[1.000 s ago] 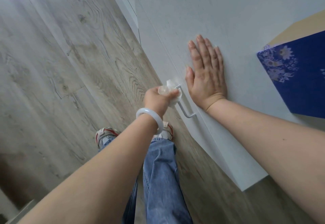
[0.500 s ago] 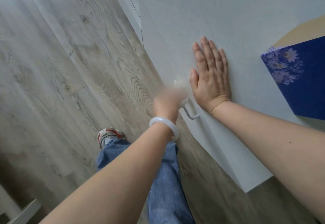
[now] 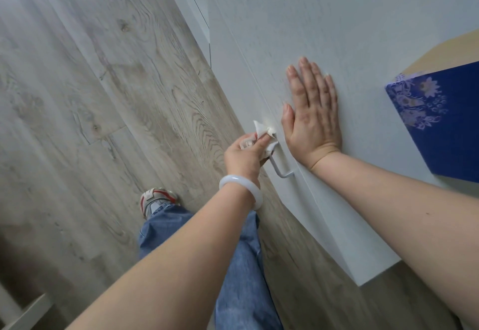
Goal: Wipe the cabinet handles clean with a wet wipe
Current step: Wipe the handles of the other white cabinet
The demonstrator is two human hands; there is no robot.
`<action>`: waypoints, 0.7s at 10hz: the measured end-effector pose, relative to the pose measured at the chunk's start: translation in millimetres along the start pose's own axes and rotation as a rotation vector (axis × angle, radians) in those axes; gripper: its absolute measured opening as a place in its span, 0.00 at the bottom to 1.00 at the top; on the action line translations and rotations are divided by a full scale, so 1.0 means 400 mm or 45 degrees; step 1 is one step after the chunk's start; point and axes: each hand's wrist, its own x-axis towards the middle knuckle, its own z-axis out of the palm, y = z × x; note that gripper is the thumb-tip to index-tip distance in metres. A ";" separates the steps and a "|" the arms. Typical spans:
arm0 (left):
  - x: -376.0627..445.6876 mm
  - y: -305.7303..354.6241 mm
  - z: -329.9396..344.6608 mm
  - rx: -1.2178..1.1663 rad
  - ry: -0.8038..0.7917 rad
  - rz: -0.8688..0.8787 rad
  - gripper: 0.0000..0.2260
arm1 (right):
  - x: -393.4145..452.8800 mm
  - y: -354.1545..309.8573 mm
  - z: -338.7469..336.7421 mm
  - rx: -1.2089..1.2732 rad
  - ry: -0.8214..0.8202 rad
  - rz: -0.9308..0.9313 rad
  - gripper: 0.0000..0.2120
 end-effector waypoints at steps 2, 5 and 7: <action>0.053 0.047 0.008 0.258 -0.012 0.062 0.08 | 0.000 -0.001 0.000 -0.021 -0.007 0.004 0.29; -0.018 -0.046 0.011 -0.208 0.164 -0.059 0.05 | 0.002 0.000 -0.002 -0.021 -0.005 -0.001 0.29; -0.049 -0.099 0.004 0.006 0.096 -0.110 0.06 | -0.001 -0.002 -0.004 -0.011 0.008 0.008 0.28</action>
